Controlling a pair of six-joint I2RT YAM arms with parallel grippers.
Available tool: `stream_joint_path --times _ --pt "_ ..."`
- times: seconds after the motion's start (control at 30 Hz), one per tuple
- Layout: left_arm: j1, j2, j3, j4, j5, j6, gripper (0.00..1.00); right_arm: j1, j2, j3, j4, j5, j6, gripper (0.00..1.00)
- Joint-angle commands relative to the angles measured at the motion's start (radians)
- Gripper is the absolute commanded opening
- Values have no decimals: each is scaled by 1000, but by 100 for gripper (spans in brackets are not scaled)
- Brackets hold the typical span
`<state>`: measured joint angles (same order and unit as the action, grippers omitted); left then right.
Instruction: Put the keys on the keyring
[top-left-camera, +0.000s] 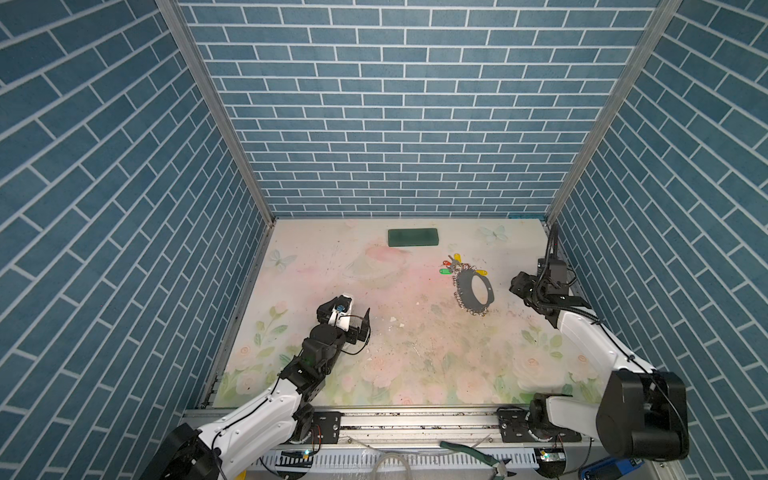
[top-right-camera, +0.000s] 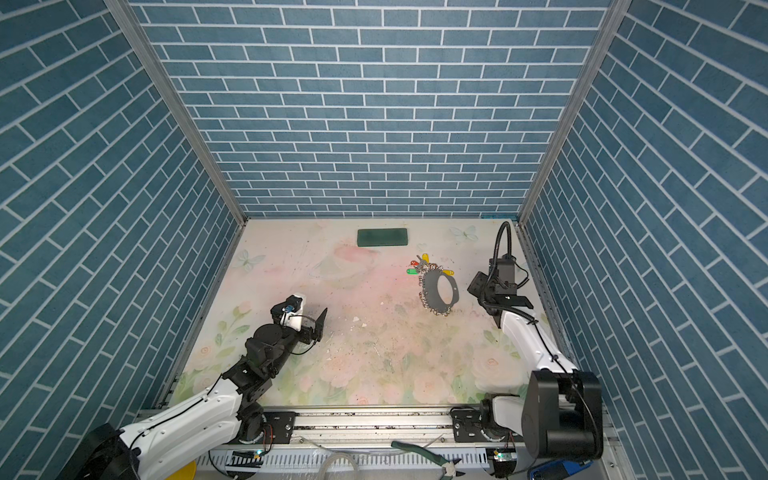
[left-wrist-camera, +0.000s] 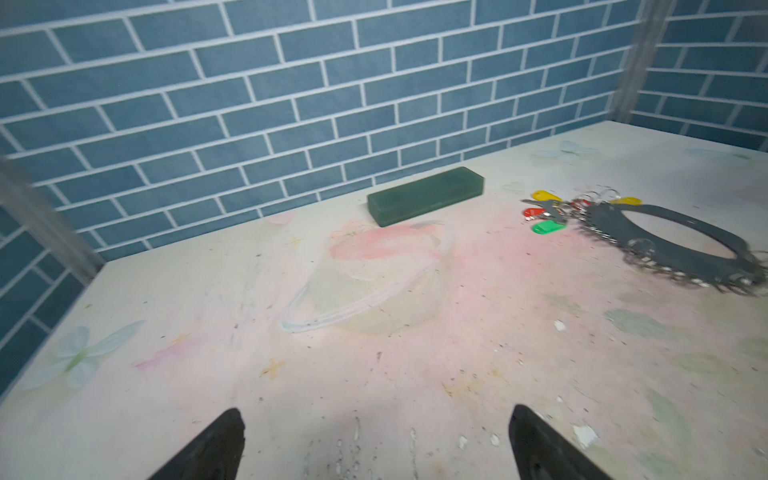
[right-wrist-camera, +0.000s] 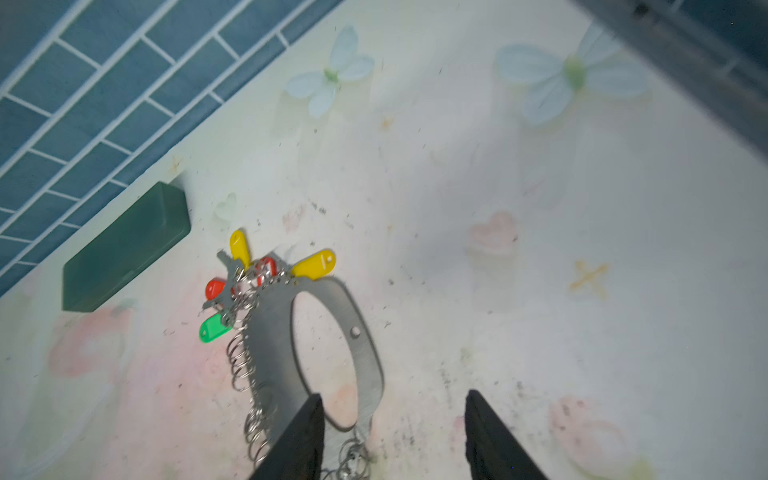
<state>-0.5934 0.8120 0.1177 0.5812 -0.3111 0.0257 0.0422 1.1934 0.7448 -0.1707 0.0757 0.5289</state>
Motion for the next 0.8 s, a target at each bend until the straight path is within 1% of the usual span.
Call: stream_joint_path --times 0.0,0.07,0.13,0.2,0.23,0.3,0.37,0.4,0.43,0.47,0.53,0.57,0.6,0.63,0.67,0.7,0.73,0.77 --pt "3 3 4 99 -189 -16 100 -6 -41 -45 41 201 -158 56" --pt "3 24 22 157 -199 84 100 -6 -58 -114 172 238 -244 57" --pt "4 60 56 155 -230 191 100 -7 -49 -182 304 260 -314 58" --pt "11 129 77 194 -287 307 100 -7 -10 -216 392 302 -352 59" --pt "23 170 75 240 -309 359 99 -6 25 -223 431 323 -366 60" --pt "69 255 59 338 -317 407 100 -7 92 -229 498 344 -390 61" --pt "146 343 44 425 -287 393 100 -9 157 -240 571 346 -402 63" --pt "173 378 36 459 -263 381 100 -17 179 -246 595 324 -393 66" --pt "211 419 28 499 -222 356 100 -31 197 -241 602 271 -399 66" --pt "247 460 27 530 -186 323 100 -33 206 -232 601 245 -408 65" --pt "319 542 33 594 -103 268 99 -36 217 -246 667 212 -424 66" --pt "336 561 52 587 -116 223 99 -37 219 -256 704 206 -431 66" --pt "368 564 65 557 -63 186 100 -39 221 -273 758 197 -441 66" --pt "419 580 70 552 51 156 100 -41 224 -301 827 184 -451 66" --pt "458 614 79 560 124 129 100 -45 241 -336 920 169 -446 68" --pt "493 670 96 568 156 97 99 -56 271 -367 1006 147 -440 68" --pt "522 746 109 621 190 84 100 -58 273 -368 1004 131 -439 68" --pt "531 757 110 660 200 81 100 -60 270 -362 988 119 -442 69"
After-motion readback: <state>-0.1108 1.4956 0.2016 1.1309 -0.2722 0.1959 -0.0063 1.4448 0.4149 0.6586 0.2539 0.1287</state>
